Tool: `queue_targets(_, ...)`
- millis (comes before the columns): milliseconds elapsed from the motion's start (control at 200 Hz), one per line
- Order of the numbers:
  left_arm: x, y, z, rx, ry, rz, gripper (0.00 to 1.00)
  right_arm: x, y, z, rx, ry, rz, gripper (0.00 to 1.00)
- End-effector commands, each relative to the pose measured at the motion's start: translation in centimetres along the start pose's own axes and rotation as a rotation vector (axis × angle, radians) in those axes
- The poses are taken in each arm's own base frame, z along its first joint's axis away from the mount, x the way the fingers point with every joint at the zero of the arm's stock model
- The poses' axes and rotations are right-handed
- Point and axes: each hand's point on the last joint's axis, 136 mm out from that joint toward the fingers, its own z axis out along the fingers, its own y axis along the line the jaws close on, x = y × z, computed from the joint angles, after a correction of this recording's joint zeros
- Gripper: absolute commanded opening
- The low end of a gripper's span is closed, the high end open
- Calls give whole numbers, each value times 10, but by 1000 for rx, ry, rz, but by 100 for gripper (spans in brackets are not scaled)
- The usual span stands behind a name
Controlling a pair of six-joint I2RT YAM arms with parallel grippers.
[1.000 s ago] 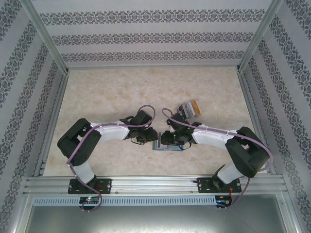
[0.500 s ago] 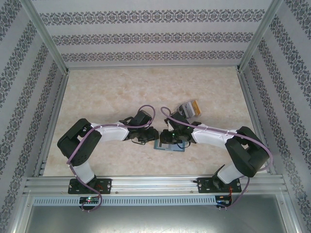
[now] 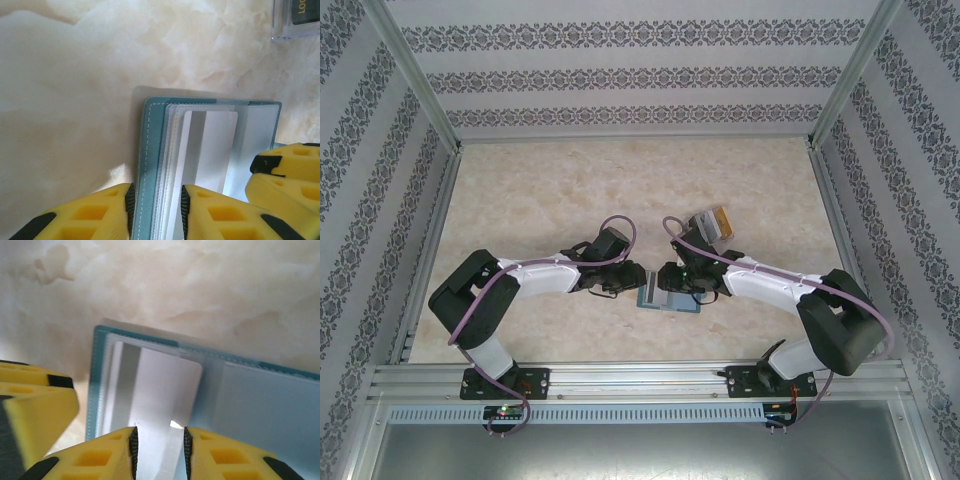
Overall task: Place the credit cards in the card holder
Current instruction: Insert the credit card into the card slot, then move the storage box to the center of the table.
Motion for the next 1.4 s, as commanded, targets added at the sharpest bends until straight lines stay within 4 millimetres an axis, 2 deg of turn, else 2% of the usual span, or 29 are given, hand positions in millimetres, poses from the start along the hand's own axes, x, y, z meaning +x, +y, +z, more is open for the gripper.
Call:
queue_targets(0, 0, -14, 2, 37, 10, 27, 33, 3, -11, 7, 43, 13, 39, 32)
queue_targets(200, 2, -13, 9, 46, 30, 18, 33, 8, 0, 22, -7, 46, 28, 26)
queue_targets(400, 6, -9, 13, 24, 53, 13, 31, 3, 27, 22, -80, 46, -50, 23)
queue_targets(600, 4, -7, 7, 7, 35, 22, 30, 5, 43, 24, -115, 66, -110, 21)
queue_targets(734, 3, 3, 0, -36, 2, 7, 31, 5, 52, 20, -135, 60, -152, 22)
queue_targets(794, 1, 10, -5, -72, -21, 0, 33, 4, 43, 18, -79, 59, -154, 24)
queue_targets(909, -1, 15, -14, -106, -52, 7, 33, 2, 3, 9, 101, 40, -101, 32)
queue_targets(1069, -2, 15, -17, -114, -55, 18, 32, 4, -27, 4, 130, 36, 13, 32)
queue_targets(1299, -4, 9, -17, -93, -60, 23, 31, 11, -48, 6, 200, 71, 38, 32)
queue_targets(1394, -6, 6, -21, -93, -71, 29, 31, 7, -41, 2, 192, 68, 19, 32)
